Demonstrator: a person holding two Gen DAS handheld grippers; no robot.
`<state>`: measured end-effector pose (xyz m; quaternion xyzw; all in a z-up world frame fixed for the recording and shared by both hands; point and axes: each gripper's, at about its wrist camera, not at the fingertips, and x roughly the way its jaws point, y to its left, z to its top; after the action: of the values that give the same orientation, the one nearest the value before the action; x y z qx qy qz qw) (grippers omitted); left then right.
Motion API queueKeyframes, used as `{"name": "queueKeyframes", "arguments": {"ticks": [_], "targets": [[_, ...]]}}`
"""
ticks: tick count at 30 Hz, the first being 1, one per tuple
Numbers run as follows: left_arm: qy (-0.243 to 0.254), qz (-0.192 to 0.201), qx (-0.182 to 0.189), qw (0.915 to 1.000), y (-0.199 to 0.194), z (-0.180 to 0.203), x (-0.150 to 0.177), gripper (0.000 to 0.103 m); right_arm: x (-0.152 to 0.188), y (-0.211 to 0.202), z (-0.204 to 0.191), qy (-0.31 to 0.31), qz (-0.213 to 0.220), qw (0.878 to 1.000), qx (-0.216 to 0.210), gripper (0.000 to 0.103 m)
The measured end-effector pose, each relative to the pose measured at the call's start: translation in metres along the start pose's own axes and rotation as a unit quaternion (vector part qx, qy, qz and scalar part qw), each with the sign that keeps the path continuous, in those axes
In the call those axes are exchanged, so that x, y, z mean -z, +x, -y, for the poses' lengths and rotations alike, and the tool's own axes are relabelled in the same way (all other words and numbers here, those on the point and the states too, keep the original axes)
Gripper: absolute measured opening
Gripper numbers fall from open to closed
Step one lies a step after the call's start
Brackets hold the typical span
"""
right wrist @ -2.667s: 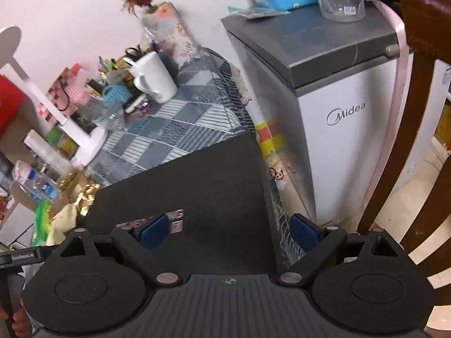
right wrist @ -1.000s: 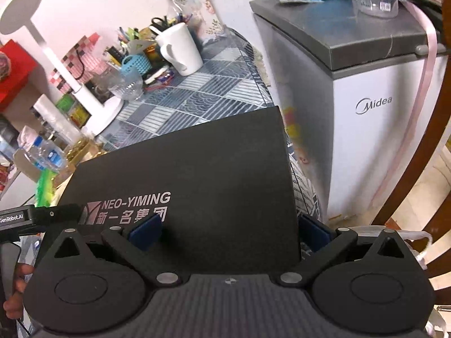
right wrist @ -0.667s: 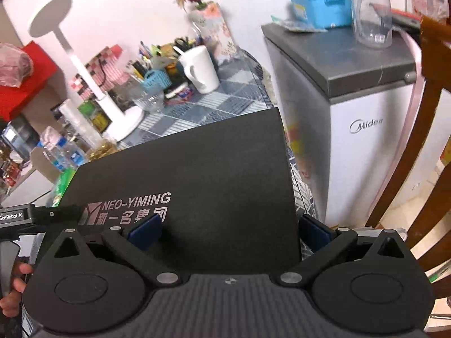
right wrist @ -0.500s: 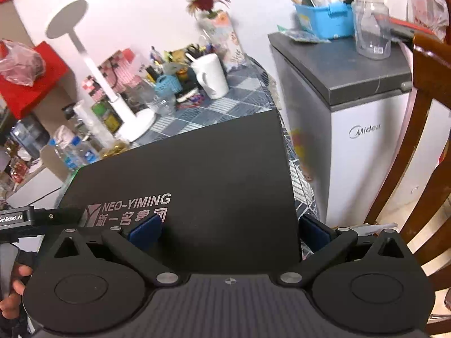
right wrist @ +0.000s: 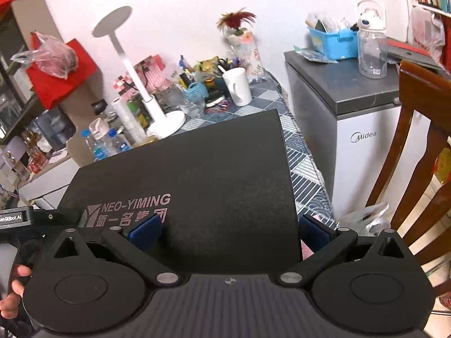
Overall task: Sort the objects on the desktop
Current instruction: 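Lift the black lid with both grippers and carry it toward the white box, then lower the black lid over the open white box with both grippers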
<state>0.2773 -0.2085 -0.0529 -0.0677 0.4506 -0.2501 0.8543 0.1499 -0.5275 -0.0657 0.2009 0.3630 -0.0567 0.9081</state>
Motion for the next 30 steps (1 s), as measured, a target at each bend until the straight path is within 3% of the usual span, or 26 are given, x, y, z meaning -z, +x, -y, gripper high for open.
{"name": "queueKeyframes", "arguments": {"ticks": [14, 30], "targets": [[-0.019, 0.019, 0.004, 0.9996, -0.113, -0.084, 0.057, 0.103, 0.066, -0.065, -0.113, -0.031, 0.015, 0.999, -0.006, 0.103], [-0.032, 0.022, -0.011, 0.9992, -0.221, -0.183, 0.146, 0.103, 0.179, -0.116, -0.229, -0.050, 0.004, 0.998, -0.028, 0.103]]}}
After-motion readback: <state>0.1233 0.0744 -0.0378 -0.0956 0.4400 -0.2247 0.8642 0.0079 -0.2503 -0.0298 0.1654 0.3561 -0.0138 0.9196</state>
